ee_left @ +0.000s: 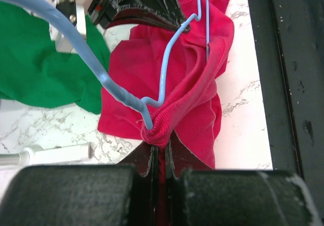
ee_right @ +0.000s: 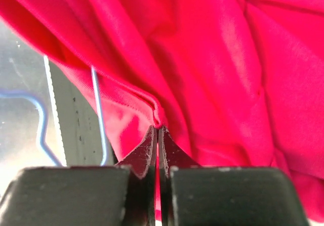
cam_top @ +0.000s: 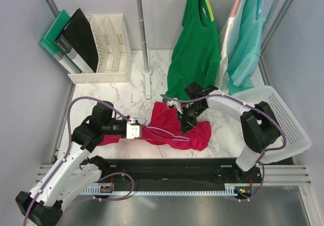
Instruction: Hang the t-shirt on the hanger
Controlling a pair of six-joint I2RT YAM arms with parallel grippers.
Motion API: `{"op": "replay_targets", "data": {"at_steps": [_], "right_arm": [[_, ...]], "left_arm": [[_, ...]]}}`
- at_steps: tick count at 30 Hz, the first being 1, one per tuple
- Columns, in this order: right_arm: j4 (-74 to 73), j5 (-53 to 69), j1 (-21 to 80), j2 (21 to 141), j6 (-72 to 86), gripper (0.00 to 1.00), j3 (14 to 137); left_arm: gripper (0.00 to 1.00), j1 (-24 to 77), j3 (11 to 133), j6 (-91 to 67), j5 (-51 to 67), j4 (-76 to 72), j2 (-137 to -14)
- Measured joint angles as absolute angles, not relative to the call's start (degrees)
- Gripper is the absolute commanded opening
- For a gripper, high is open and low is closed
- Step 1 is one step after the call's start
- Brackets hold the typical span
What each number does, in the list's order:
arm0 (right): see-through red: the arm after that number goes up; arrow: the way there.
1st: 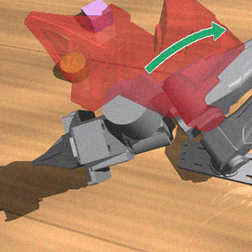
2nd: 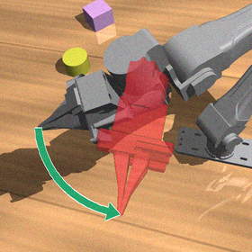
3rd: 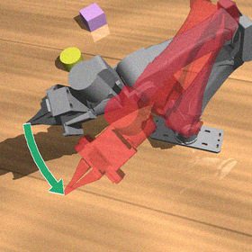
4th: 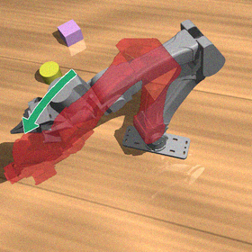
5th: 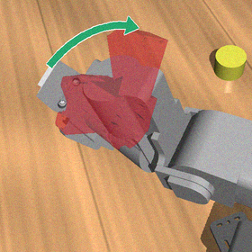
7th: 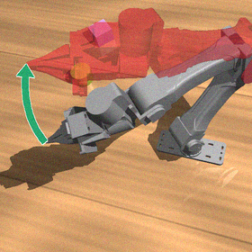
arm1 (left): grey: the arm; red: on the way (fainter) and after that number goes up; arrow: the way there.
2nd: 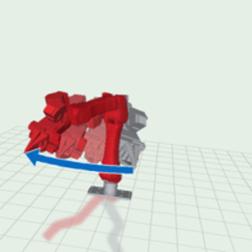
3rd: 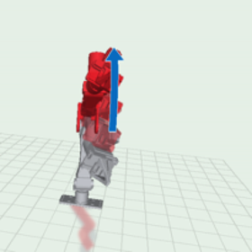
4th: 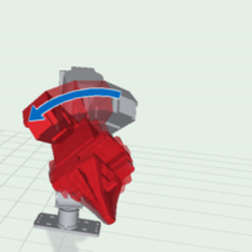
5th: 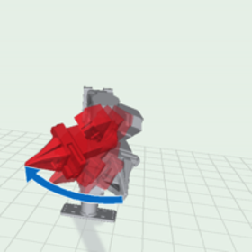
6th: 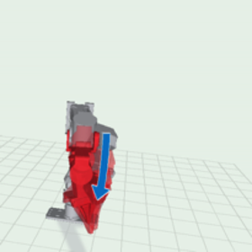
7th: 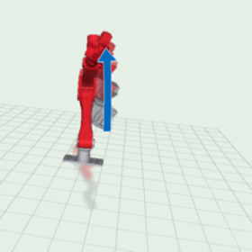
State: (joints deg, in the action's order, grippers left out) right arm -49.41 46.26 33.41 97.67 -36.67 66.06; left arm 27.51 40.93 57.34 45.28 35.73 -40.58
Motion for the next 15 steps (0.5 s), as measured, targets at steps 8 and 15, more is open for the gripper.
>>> {"op": "replay_targets", "data": {"at_steps": [8,15], "right_arm": [[-52.8,46.9,27.1,92.7,-38.8,0.0,64.6],[-53.2,46.9,25.3,86.5,-38.9,0.0,62.9]], "left_arm": [[0.02,27.5,37.7,46.3,40.9,31.6,-36.4],[0.02,27.5,37.1,35.6,34.5,26.1,-35.1]]}}
